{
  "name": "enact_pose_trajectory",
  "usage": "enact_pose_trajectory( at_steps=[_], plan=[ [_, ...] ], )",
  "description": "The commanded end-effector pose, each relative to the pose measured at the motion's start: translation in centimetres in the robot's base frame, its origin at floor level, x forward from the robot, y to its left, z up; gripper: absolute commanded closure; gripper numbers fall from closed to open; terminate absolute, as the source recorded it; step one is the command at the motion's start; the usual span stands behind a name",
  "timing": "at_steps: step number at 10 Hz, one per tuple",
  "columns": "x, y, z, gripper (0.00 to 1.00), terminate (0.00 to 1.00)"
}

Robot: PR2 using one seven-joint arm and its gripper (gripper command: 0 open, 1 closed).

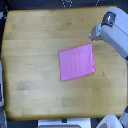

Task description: Folding a cloth

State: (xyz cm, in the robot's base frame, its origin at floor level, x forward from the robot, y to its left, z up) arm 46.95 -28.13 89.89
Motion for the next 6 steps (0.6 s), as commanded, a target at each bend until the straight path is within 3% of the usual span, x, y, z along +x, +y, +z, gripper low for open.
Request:
enact_pose_trajectory(
  at_steps=[1, 6],
  plan=[
    [0.1, 0.1, -0.2, 0.00, 0.00],
    [-2.4, 0.6, -6.8, 0.00, 0.00]
  ],
)
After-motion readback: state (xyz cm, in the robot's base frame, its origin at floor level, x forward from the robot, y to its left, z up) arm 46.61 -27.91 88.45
